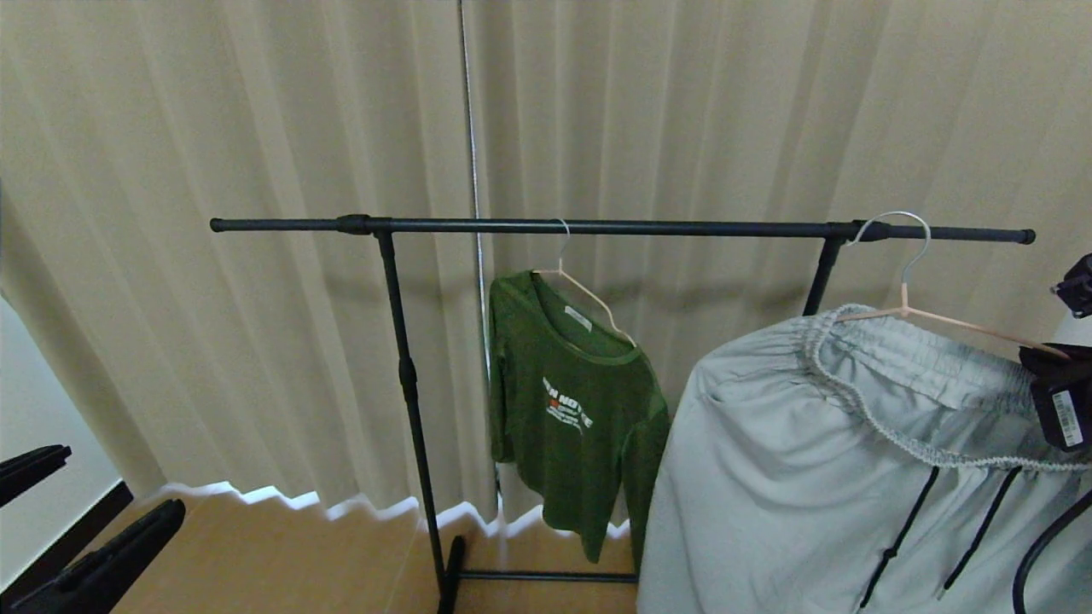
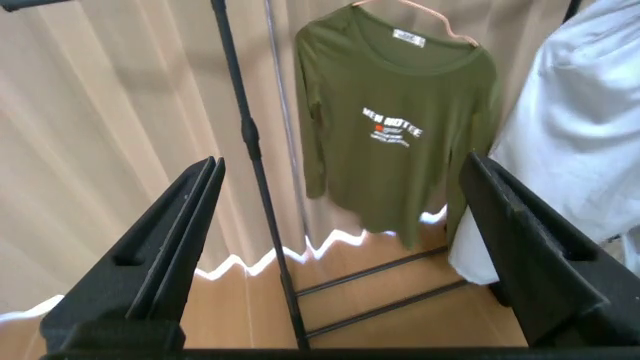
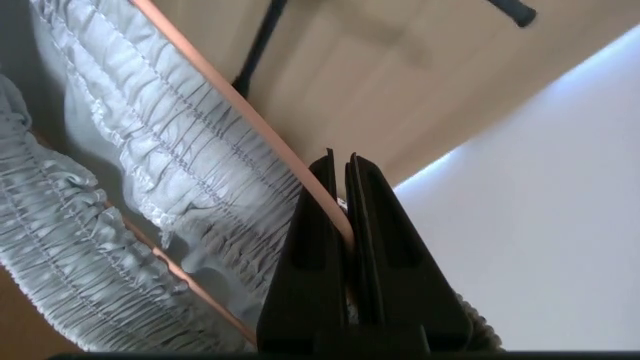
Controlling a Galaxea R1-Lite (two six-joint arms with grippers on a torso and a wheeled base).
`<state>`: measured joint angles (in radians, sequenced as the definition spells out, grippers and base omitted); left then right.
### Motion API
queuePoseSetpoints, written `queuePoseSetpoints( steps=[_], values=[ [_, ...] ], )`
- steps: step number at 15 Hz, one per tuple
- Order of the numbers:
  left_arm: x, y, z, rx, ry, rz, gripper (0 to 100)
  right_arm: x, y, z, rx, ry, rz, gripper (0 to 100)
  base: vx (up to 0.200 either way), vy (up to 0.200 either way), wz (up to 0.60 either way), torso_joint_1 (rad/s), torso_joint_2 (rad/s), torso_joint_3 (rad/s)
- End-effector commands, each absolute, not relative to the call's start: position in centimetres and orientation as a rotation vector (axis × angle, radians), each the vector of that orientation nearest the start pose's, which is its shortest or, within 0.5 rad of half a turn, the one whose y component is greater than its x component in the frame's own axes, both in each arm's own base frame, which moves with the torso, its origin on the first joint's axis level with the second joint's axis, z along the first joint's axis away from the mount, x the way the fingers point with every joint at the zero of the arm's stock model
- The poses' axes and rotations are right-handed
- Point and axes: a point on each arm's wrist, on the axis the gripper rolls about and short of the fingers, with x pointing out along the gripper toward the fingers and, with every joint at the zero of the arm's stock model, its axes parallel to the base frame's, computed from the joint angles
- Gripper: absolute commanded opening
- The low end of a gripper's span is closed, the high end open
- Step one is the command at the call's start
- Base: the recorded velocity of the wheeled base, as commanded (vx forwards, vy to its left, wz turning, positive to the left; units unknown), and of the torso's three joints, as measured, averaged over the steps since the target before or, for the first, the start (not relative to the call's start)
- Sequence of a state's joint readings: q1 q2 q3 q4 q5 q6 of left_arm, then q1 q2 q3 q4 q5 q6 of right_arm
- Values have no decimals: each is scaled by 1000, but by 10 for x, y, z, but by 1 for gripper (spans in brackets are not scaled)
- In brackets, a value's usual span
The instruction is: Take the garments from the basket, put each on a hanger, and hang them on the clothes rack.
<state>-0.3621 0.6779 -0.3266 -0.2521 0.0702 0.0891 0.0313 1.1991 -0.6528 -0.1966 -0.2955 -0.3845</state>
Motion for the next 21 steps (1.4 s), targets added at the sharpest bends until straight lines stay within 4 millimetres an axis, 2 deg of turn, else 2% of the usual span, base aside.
queuePoseSetpoints(
  steps=[1, 11, 21],
  values=[
    [56, -19, 189, 112, 88, -293, 100, 174, -7, 212, -433, 423, -220, 0, 0, 0, 0, 0, 0, 0],
    [59, -20, 194, 117, 86, -284, 100, 171, -11, 207, -408, 429, -241, 0, 0, 0, 0, 0, 0, 0],
    [59, -20, 192, 119, 92, -285, 100, 171, -10, 202, -379, 441, -235, 0, 200, 0, 0, 1, 1, 2]
  ],
)
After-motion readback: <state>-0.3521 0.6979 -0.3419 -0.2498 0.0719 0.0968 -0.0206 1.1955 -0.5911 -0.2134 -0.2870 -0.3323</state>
